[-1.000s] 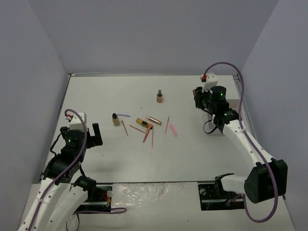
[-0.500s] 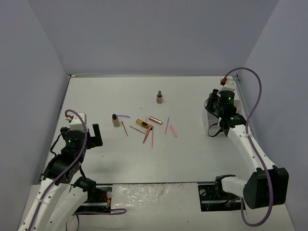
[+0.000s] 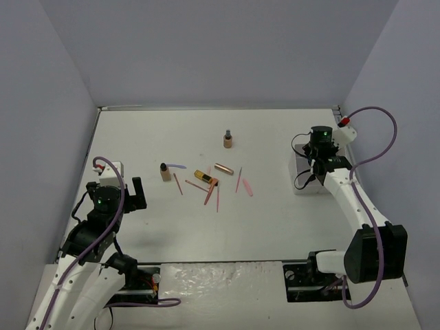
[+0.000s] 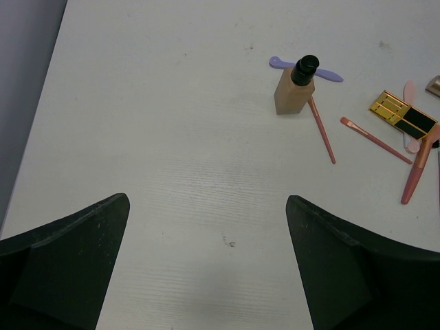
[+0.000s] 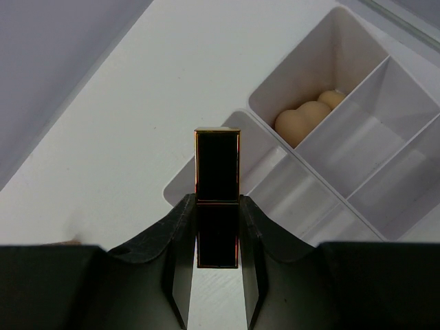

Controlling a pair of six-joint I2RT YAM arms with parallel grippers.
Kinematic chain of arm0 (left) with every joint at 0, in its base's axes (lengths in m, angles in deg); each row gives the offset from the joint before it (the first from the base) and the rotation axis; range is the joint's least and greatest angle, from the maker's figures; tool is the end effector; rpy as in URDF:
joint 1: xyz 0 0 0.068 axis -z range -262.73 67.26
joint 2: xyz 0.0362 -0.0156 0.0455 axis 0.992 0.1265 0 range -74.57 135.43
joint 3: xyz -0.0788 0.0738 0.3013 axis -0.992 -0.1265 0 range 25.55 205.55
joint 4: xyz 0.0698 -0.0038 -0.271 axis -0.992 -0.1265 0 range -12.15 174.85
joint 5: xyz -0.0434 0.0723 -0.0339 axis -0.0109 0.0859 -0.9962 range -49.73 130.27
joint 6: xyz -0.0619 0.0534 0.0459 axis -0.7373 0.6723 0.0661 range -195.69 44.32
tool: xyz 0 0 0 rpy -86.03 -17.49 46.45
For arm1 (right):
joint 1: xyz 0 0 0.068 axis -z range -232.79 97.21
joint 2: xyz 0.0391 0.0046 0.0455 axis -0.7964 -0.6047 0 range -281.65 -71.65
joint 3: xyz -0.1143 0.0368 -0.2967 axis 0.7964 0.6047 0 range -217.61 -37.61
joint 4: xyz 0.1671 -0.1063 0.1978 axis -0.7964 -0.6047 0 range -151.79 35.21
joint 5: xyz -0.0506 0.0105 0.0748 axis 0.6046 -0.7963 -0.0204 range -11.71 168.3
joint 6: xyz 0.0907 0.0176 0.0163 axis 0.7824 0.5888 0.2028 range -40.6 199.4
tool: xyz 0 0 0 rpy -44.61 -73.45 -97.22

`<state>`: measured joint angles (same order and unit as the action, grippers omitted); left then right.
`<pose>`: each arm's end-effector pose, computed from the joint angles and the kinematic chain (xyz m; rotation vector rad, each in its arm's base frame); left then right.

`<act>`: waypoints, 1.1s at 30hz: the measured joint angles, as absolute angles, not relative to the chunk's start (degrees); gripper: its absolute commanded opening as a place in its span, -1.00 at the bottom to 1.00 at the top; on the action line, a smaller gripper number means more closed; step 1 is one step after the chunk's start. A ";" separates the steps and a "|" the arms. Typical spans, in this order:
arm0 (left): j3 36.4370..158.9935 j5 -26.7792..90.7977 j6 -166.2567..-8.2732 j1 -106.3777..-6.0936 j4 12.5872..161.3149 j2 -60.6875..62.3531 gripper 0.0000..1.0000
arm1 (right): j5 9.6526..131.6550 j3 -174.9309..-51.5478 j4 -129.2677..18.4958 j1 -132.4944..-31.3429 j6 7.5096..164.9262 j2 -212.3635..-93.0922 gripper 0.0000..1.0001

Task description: Organize the makeup

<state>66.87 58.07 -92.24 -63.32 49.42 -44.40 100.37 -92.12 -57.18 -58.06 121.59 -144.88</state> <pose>0.1393 -0.0217 0.3171 -0.1497 1.9686 -0.0991 0.3433 -0.0002 0.3298 0.8419 1.7204 0.1850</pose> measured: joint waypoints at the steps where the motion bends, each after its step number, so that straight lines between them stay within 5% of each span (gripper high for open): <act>1: 66.87 58.07 -92.25 -63.32 49.42 -44.40 0.94 | 100.64 -92.25 -57.41 -58.04 122.86 -145.50 -1.00; 21: 66.87 58.07 -92.26 -63.32 49.41 -44.40 0.94 | 102.70 -93.88 -58.91 -58.00 137.54 -151.61 -0.96; 33: 66.87 58.07 -92.26 -63.32 49.41 -44.40 0.94 | 102.27 -93.88 -58.90 -58.00 140.15 -152.19 -0.75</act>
<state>66.87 58.07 -92.26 -63.32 49.41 -44.40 102.27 -93.88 -58.90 -58.00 140.15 -152.19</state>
